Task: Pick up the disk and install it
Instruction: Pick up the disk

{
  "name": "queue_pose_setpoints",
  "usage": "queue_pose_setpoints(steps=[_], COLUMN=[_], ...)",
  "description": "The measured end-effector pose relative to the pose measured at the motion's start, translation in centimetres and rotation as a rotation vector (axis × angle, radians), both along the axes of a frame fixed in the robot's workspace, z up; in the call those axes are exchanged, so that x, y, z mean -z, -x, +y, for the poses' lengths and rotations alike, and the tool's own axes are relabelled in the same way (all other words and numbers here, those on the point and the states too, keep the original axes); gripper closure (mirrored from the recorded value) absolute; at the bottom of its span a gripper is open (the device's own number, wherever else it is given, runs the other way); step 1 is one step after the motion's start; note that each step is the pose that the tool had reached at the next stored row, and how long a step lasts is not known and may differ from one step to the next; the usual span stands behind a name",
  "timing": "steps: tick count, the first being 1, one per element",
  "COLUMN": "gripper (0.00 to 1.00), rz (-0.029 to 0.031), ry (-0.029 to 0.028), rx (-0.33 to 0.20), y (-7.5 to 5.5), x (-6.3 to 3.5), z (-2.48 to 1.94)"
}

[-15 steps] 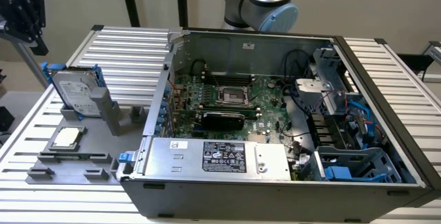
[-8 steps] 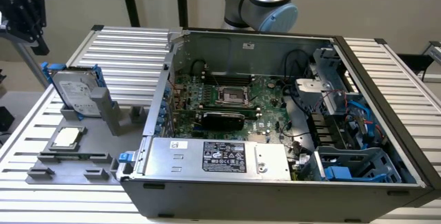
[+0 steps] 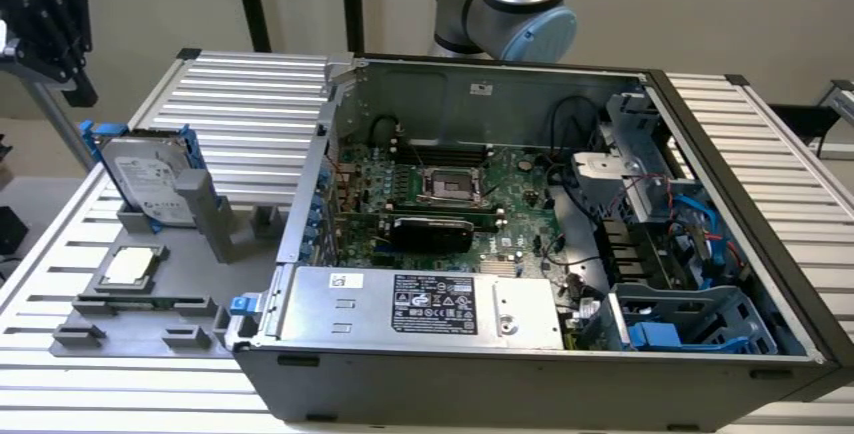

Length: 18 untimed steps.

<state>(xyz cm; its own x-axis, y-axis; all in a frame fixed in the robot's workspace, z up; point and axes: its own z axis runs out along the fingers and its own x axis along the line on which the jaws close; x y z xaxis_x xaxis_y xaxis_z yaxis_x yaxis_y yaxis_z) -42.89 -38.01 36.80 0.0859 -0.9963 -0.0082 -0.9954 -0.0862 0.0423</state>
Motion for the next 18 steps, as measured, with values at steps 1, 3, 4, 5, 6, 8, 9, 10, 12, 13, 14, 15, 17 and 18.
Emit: queue_pose_setpoints(steps=[1,3,4,5,6,8,9,10,12,13,14,15,17,18], gripper=[0.82,0.76,0.7,0.7,0.64,0.53,0.53,0.53,0.46,0.46,0.46,0.46,0.46,0.46], rz=[0.0,0.0,0.0001,0.0001,0.0,-0.0001,0.0,-0.0001,-0.0002,-0.0004,-0.0006,-0.0006,-0.0007,-0.0009], ry=[0.0,0.0,0.0001,0.0001,0.0001,0.0,0.0,0.0,0.0001,0.0001,0.0001,0.0001,0.0001,0.0], rx=[-0.001,-0.002,-0.003,-0.004,-0.006,-0.008,-0.009,-0.01,-0.012,-0.013,-0.014,-0.015,-0.016,-0.016], y=[0.0,-0.1,-0.1,-0.1,-0.1,-0.1,-0.2,-0.2,-0.2,-0.2,-0.3,-0.3,-0.4,-0.4], x=[0.0,0.0,0.0,0.01,0.04,0.19,0.31,0.47,0.83,1.0,1.19,1.38,1.75,1.93], z=[0.0,0.02,0.04,0.05,0.09,0.18,0.22,0.28,0.46,0.56,0.65,0.75,0.95,1.02])
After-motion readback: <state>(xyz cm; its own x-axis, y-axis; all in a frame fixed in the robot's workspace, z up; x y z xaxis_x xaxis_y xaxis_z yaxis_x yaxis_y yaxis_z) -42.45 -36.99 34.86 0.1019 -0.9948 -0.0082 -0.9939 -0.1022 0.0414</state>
